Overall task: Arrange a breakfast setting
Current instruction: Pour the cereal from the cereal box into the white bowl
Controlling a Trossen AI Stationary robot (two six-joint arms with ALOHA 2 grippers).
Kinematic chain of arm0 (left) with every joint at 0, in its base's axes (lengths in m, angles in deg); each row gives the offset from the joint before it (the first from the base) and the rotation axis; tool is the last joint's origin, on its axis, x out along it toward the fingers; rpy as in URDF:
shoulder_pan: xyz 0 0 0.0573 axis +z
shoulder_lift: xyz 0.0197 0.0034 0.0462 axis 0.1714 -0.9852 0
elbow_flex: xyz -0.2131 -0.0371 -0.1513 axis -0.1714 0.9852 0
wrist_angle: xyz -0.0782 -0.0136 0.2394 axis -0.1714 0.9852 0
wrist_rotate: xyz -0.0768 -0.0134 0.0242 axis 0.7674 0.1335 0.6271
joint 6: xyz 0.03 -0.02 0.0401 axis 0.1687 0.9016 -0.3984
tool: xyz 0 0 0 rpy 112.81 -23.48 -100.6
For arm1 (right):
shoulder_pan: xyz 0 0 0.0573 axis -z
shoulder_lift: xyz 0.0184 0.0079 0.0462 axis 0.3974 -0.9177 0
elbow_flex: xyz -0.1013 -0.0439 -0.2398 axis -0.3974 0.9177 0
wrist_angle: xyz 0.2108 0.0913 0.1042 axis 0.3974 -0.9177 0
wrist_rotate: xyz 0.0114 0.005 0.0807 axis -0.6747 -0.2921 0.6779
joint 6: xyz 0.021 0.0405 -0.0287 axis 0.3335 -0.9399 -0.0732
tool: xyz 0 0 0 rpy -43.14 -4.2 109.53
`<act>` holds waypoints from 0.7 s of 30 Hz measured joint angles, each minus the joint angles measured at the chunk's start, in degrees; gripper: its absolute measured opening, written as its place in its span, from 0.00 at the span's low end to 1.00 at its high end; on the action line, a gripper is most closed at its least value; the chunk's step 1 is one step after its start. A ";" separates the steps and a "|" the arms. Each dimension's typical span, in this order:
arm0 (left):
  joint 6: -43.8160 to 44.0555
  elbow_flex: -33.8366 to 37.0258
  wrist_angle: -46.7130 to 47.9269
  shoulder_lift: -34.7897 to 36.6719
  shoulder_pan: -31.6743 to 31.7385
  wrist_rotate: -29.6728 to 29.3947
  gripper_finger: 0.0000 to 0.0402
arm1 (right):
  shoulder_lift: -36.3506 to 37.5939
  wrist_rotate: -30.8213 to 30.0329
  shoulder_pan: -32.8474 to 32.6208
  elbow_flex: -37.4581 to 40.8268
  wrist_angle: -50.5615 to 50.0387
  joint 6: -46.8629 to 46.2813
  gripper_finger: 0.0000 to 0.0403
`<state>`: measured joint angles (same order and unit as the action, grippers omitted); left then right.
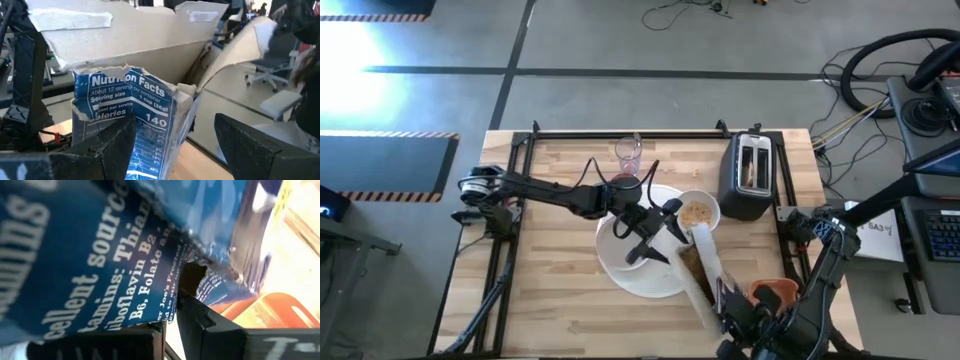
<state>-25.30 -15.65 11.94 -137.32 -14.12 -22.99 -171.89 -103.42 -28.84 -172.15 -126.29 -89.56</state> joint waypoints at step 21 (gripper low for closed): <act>9.02 0.09 -2.77 -4.48 -0.02 1.29 0.21 | -0.11 -0.16 0.02 0.00 0.13 -0.08 0.06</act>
<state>-16.28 -15.56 9.17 -141.80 -14.14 -21.70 -172.00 -103.57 -28.81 -172.15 -126.16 -89.65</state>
